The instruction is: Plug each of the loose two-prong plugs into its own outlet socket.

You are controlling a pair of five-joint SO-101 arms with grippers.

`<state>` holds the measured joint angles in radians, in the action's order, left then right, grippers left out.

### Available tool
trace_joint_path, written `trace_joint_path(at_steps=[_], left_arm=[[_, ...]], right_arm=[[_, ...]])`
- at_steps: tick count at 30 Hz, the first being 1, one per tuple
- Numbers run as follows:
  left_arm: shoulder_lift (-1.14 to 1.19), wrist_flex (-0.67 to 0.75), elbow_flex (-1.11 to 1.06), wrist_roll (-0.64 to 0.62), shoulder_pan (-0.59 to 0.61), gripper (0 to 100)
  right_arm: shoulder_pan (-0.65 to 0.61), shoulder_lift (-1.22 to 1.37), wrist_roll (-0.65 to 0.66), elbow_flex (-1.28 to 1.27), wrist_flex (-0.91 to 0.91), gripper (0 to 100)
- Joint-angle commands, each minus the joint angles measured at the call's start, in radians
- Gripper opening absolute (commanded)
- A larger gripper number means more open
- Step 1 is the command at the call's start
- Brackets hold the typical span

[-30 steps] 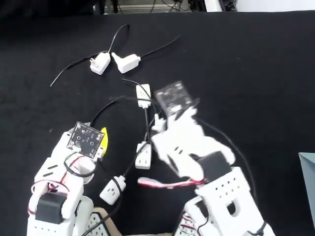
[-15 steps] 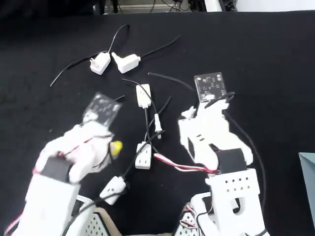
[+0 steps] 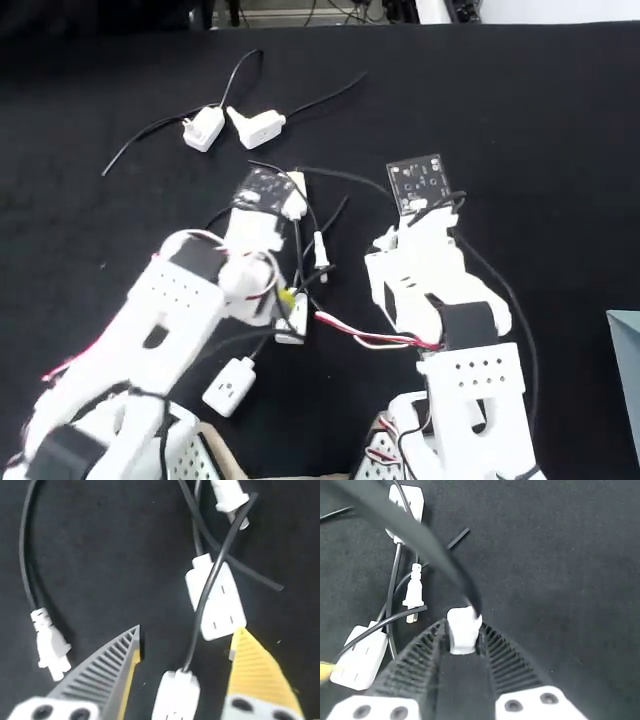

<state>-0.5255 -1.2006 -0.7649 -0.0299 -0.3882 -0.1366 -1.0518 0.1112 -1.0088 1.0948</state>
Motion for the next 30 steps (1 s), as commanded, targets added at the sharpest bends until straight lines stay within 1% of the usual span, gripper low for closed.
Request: trace_joint_path(at_steps=[1,6,14,15,19,21,24,27,30], left_arm=[[0.114,0.077,0.068,-0.052,-0.081,29],[0.238,0.135,0.068,-0.077,-0.128,29],[0.385,0.210,0.068,-0.078,-0.120,28],[0.397,0.219,0.068,-0.078,-0.119,27],[0.431,0.258,0.068,-0.068,-0.119,16],[0.434,0.261,0.068,-0.063,-0.116,12],[0.434,0.261,0.068,0.040,-0.064,10],[0.430,0.261,0.070,0.181,0.031,10],[0.430,0.261,0.094,0.288,0.134,10]], right_arm=[[0.008,-0.012,0.008,0.007,-0.011,1.3],[0.008,-0.012,0.008,0.005,-0.009,1.3],[0.006,-0.012,0.008,0.005,-0.009,1.3],[0.006,-0.012,0.008,0.005,-0.009,1.3],[0.006,-0.012,0.008,0.005,-0.009,1.3],[0.006,-0.012,0.008,0.005,-0.009,1.3],[-0.003,-0.012,0.008,0.005,-0.009,1.3],[-0.041,-0.012,0.002,0.004,-0.008,1.3],[-0.072,-0.012,0.006,-0.013,-0.009,1.3]])
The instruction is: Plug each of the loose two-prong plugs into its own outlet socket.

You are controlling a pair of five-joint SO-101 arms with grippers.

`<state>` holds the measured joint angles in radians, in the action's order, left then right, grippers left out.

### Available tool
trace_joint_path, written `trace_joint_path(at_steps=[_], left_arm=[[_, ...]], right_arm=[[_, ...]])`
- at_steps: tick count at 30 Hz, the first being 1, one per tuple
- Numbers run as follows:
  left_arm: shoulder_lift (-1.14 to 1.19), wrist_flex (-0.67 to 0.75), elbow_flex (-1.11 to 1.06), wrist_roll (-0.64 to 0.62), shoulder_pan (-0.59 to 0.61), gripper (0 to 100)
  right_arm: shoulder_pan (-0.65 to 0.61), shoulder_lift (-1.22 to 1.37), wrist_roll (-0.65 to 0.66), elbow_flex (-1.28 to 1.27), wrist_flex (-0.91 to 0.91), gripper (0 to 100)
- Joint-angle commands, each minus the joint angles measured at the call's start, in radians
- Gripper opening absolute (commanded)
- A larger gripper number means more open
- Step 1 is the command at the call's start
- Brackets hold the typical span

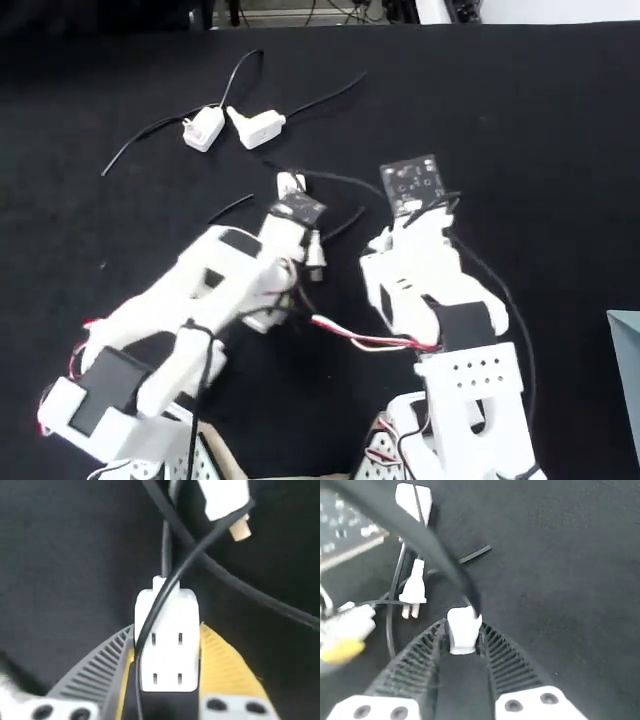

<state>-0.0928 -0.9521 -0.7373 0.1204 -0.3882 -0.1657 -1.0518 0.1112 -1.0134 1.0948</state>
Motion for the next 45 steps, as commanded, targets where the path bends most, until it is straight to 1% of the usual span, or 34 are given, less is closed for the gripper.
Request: trace_joint_path(at_steps=[1,4,5,7,9,11,21,23,25,28,31,32,35,40,43,45], left_arm=[[-0.003,0.012,0.076,0.161,0.166,11],[-0.003,-0.003,0.102,0.206,0.228,11],[-0.003,-0.034,0.111,0.207,0.232,13],[-0.005,-0.115,0.140,0.176,0.219,20],[-0.005,-0.172,0.171,0.115,0.205,23],[-0.005,-0.204,0.205,0.089,0.203,23],[-0.006,-0.376,0.308,0.091,0.214,23],[-0.034,-0.384,0.305,0.092,0.214,20],[-0.084,-0.381,0.288,0.094,0.214,17],[-0.172,-0.381,0.246,0.094,0.217,17],[-0.262,-0.365,0.183,0.095,0.259,17],[-0.288,-0.344,0.153,0.097,0.280,17],[-0.342,-0.253,0.021,0.157,0.317,17],[-0.374,-0.106,-0.200,0.190,0.352,22],[-0.367,-0.029,-0.268,0.192,0.395,22],[-0.367,0.014,-0.298,0.221,0.437,22]], right_arm=[[-0.048,-0.012,0.006,-0.012,-0.011,1.3],[-0.049,-0.012,0.006,-0.012,-0.012,1.3],[-0.049,-0.012,0.006,-0.012,-0.012,1.3],[-0.049,-0.012,0.006,-0.012,-0.014,1.3],[-0.049,-0.012,0.006,-0.012,-0.015,1.3],[-0.051,-0.012,0.006,-0.012,-0.015,1.3],[-0.051,-0.012,0.006,-0.013,-0.015,1.3],[-0.051,-0.012,0.006,-0.013,-0.014,1.3],[-0.051,-0.012,0.006,-0.013,-0.014,1.3],[-0.051,-0.012,0.006,-0.013,-0.014,1.3],[-0.051,-0.008,0.006,-0.013,-0.012,1.3],[-0.051,-0.008,0.006,-0.013,-0.012,1.3],[-0.051,-0.007,0.006,-0.013,-0.015,1.3],[-0.052,-0.007,0.003,-0.013,-0.015,1.3],[-0.083,-0.007,0.002,-0.013,-0.012,1.3],[-0.115,-0.010,0.000,-0.028,-0.015,1.3]])
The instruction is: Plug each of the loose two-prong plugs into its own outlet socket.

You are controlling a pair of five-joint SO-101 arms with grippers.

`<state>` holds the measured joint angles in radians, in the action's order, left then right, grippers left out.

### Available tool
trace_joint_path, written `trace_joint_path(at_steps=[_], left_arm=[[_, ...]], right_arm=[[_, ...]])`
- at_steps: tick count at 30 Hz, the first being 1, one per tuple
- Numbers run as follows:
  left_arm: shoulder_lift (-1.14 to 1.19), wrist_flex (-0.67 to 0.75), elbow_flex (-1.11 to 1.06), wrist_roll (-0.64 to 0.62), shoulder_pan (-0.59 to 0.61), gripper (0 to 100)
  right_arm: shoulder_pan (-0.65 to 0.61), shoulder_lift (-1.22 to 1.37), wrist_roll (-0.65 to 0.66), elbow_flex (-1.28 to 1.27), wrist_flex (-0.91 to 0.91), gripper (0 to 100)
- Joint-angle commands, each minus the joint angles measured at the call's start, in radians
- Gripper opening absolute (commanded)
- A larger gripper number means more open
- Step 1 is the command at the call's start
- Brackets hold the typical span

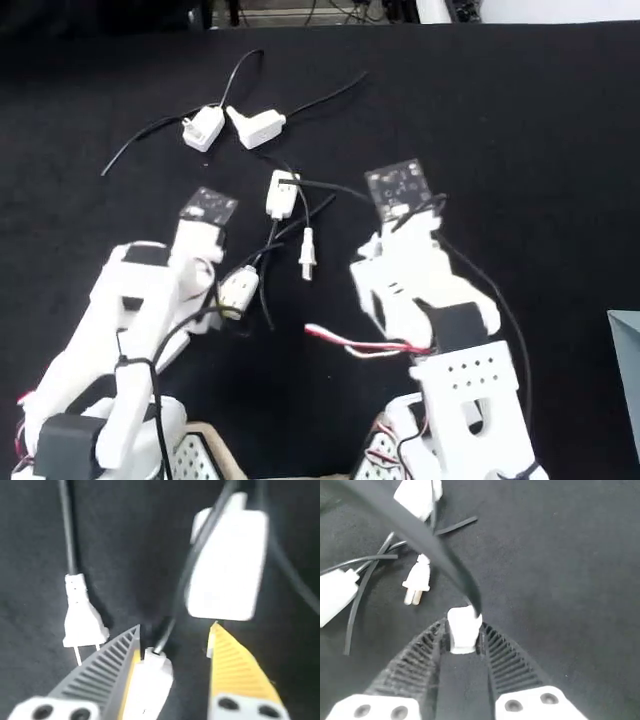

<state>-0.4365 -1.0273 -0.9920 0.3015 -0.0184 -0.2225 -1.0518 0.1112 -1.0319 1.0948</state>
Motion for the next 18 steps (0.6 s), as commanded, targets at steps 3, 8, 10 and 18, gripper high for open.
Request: trace_joint_path(at_steps=[3,8,10,18], left_arm=[[-0.032,0.115,-0.041,0.130,0.191,22],[-0.032,0.107,0.056,0.192,0.400,22],[-0.032,0.107,0.073,0.195,0.453,22],[-0.034,0.107,0.056,0.103,0.593,22]], right_arm=[[-0.084,-0.010,0.006,-0.025,-0.018,1.3],[-0.089,-0.010,0.006,-0.022,-0.018,1.4],[-0.115,-0.010,0.006,-0.019,-0.032,1.4],[-0.310,-0.004,0.054,-0.021,-0.118,1.4]])
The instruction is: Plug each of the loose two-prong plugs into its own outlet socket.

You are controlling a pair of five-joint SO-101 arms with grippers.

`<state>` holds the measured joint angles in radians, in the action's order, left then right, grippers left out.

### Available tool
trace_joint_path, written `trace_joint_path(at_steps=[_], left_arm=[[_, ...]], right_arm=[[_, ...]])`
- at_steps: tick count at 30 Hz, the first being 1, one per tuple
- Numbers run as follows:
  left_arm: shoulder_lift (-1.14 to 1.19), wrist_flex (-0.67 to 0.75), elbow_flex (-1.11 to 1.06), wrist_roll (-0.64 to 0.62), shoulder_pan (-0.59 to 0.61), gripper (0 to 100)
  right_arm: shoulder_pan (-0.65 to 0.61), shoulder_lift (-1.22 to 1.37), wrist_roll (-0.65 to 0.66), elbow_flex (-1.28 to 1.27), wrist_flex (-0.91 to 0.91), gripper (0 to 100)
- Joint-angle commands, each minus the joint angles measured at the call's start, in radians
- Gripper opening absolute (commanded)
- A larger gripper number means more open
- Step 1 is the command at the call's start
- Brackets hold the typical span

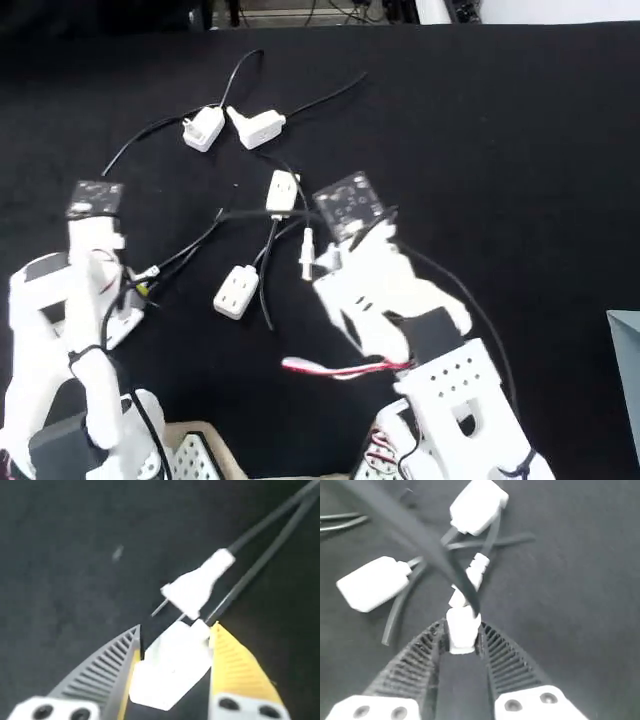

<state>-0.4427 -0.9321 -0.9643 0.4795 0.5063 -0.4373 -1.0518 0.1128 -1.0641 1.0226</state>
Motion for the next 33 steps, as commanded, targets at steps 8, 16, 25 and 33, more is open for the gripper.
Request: trace_joint_path(at_steps=[8,16,25,33], left_arm=[[-0.028,0.021,-0.041,-0.241,0.111,22],[-0.026,0.071,-0.065,-0.239,0.131,22],[-0.026,0.071,-0.065,-0.239,0.131,22],[-0.026,0.071,-0.065,-0.239,0.131,22]], right_arm=[[-0.293,0.130,0.118,0.044,-0.157,1.4],[-0.359,0.503,0.112,0.179,-0.307,1.2],[-0.364,0.667,0.071,0.282,-0.353,1.2],[-0.382,0.737,0.040,0.240,-0.479,1.2]])
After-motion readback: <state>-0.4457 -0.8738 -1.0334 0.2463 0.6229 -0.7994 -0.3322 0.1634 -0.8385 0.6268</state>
